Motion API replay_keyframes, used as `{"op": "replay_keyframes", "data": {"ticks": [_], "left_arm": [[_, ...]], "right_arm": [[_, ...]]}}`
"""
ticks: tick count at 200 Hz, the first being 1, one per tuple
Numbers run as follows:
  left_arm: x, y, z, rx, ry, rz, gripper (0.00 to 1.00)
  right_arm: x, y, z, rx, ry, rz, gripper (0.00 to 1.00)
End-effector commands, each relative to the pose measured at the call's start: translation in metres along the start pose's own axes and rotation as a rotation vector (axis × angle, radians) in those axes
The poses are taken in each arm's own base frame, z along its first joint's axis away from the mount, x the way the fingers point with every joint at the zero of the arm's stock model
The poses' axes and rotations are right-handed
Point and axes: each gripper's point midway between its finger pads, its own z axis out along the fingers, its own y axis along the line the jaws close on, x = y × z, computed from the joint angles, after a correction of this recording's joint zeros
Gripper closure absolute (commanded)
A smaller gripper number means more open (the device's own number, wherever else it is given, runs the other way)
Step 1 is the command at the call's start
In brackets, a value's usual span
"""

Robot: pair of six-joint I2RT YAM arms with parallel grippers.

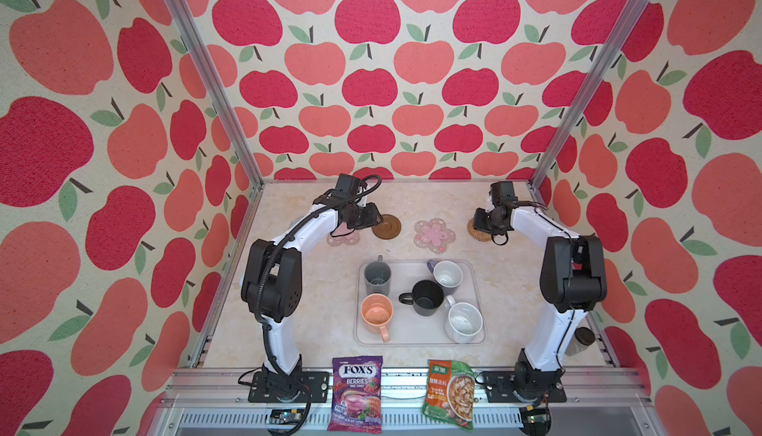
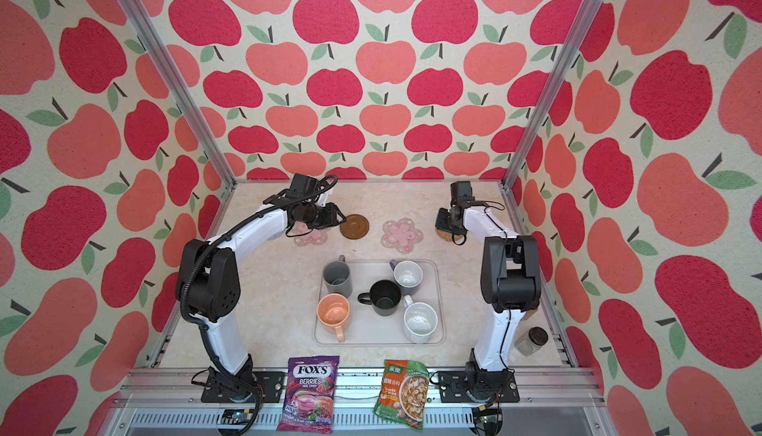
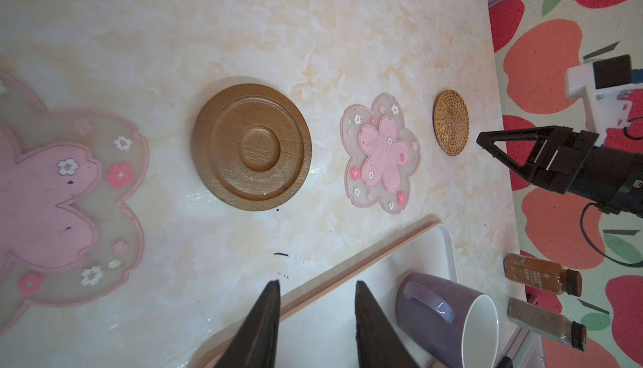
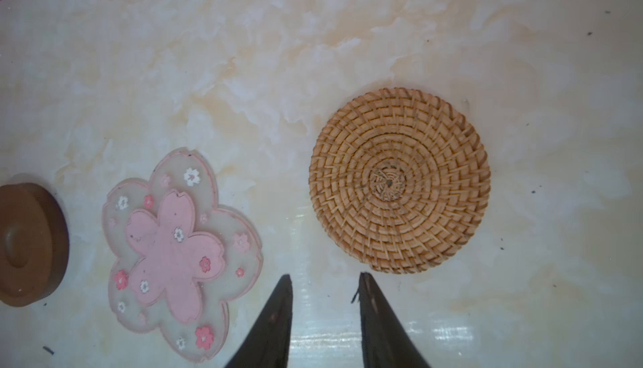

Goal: Place cups on coasters
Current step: Move the coaster to the top-right of the table, then move the coaster to the top-center of the table.

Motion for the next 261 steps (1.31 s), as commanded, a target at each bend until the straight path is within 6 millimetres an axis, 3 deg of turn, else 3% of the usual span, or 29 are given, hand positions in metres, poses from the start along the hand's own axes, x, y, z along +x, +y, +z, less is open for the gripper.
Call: {"op": "replay_keyframes", "data": {"ticks": [1, 45, 145, 261], "left_arm": [[0.008, -0.012, 0.015, 0.021, 0.062, 0.033, 0.61], [0.009, -0.027, 0.043, 0.056, 0.11, 0.054, 0.6], [0.014, -0.03, 0.115, 0.115, 0.223, 0.046, 0.6], [0.035, -0.025, 0.158, 0.113, 0.33, 0.0, 0.59]], "right_arm": [[0.03, 0.024, 0.001, -0.038, 0.048, -0.039, 0.62], [0.052, 0.047, 0.001, -0.084, 0.045, -0.037, 0.54], [0.084, 0.058, 0.02, -0.118, 0.12, -0.022, 0.47], [0.102, 0.058, 0.049, -0.098, 0.188, -0.014, 0.44]]}}
